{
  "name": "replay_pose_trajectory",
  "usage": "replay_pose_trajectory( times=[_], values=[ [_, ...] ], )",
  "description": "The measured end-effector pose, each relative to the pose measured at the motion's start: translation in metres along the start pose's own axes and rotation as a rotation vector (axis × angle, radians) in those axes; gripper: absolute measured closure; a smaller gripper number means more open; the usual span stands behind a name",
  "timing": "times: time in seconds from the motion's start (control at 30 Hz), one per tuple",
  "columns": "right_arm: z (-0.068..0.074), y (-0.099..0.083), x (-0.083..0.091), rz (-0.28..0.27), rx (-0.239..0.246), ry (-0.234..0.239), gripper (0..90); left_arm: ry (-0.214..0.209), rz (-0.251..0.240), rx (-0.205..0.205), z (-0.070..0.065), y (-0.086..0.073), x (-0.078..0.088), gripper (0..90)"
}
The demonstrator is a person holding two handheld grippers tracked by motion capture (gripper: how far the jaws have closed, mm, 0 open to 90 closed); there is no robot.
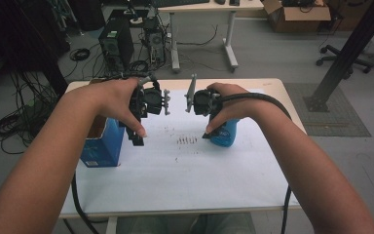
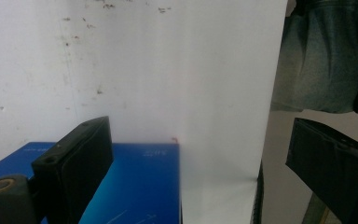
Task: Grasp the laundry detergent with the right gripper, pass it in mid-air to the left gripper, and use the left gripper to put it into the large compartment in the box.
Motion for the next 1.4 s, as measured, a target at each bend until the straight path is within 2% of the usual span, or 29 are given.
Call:
replay_pose_trajectory(
  times=[0.13,0.17,0.23,0.47,0.7,0.9,1.03,1.07,1.1,1.4],
  values=[
    [0.015,-0.003,0.0,-0.006,0.035,-0.008,5.0,0.003,-0.004,0.004,0.001,0.001,0.0,7.4],
    [0.015,-0.003,0.0,-0.006,0.035,-0.008,5.0,0.003,-0.004,0.004,0.001,0.001,0.0,7.4],
    [0.027,-0.006,0.0,-0.015,0.054,-0.01,5.0,0.002,0.003,-0.001,0.0,0.001,0.0,7.4],
    [0.046,-0.019,0.002,-0.04,0.07,-0.022,4.9,-0.01,-0.005,0.012,0.001,-0.001,-0.004,7.4],
    [0.064,-0.036,0.0,-0.097,0.044,-0.035,4.9,-0.014,-0.001,0.016,0.001,0.0,-0.006,7.4],
    [0.073,-0.049,-0.004,-0.14,0.024,-0.04,4.7,-0.017,0.0,0.017,-0.001,0.0,-0.004,7.5],
    [0.083,-0.064,-0.011,-0.174,-0.01,-0.043,4.5,-0.018,0.001,0.024,0.0,0.0,-0.004,7.5],
    [0.084,-0.064,-0.013,-0.199,-0.012,-0.051,4.6,-0.017,0.0,0.024,0.0,-0.001,-0.004,7.5],
    [0.087,-0.068,-0.014,-0.19,-0.017,-0.046,4.6,-0.017,-0.001,0.024,0.0,-0.001,-0.004,7.5],
    [0.095,-0.089,-0.019,-0.257,-0.07,-0.068,4.5,-0.027,0.007,0.015,0.001,0.001,-0.005,7.7]
  ],
)
Point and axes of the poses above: each handheld gripper's, and its own axes: x roughly backward along the jaws, y roughly out of its top, z roughly to its left, the point moved 5 cm from there along -x, roughly forward along the jaws, and after that the axes turned 5 degrees about z, right-handed, at the moved point
